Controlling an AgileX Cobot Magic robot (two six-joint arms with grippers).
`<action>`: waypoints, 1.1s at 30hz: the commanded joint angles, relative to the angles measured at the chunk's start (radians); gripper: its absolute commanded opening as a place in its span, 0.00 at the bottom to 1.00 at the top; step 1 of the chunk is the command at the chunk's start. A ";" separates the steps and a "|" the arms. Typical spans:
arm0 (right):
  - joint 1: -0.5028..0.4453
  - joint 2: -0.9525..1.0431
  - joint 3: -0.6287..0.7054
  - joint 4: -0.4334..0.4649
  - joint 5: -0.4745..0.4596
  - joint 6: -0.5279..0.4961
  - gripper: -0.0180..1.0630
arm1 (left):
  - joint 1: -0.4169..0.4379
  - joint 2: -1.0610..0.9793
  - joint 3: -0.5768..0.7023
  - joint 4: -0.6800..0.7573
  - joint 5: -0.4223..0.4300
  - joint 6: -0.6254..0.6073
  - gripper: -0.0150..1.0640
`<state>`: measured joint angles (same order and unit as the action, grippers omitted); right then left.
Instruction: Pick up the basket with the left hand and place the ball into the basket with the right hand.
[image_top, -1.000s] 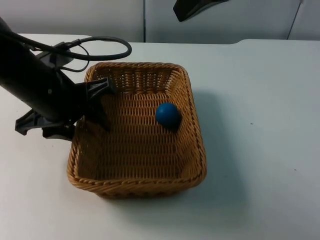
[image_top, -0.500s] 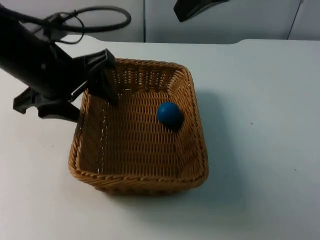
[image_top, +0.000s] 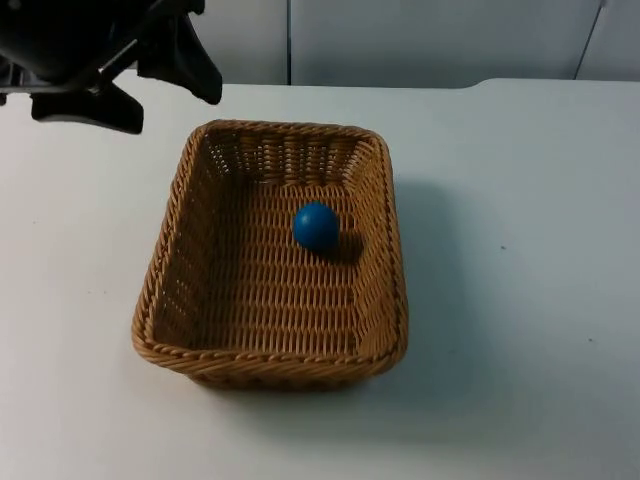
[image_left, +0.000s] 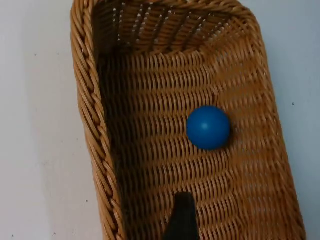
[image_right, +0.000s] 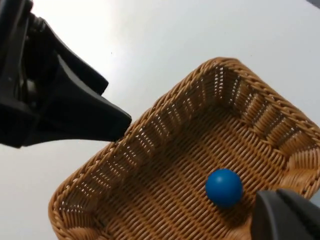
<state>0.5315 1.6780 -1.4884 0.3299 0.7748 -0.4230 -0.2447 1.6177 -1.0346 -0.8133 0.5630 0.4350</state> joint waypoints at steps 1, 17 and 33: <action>0.001 -0.045 -0.007 -0.019 0.012 0.016 0.01 | -0.002 -0.040 0.000 0.033 0.023 -0.024 0.64; 0.001 -0.284 0.103 -0.126 0.016 0.057 0.01 | -0.002 -0.375 0.000 0.189 0.125 -0.044 0.64; 0.001 -0.605 0.422 -0.120 -0.096 0.088 0.01 | -0.002 -0.753 0.103 0.288 0.255 -0.061 0.64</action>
<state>0.5315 1.0924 -1.0723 0.2119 0.6982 -0.3399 -0.2447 0.8810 -0.9451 -0.5310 0.8088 0.3825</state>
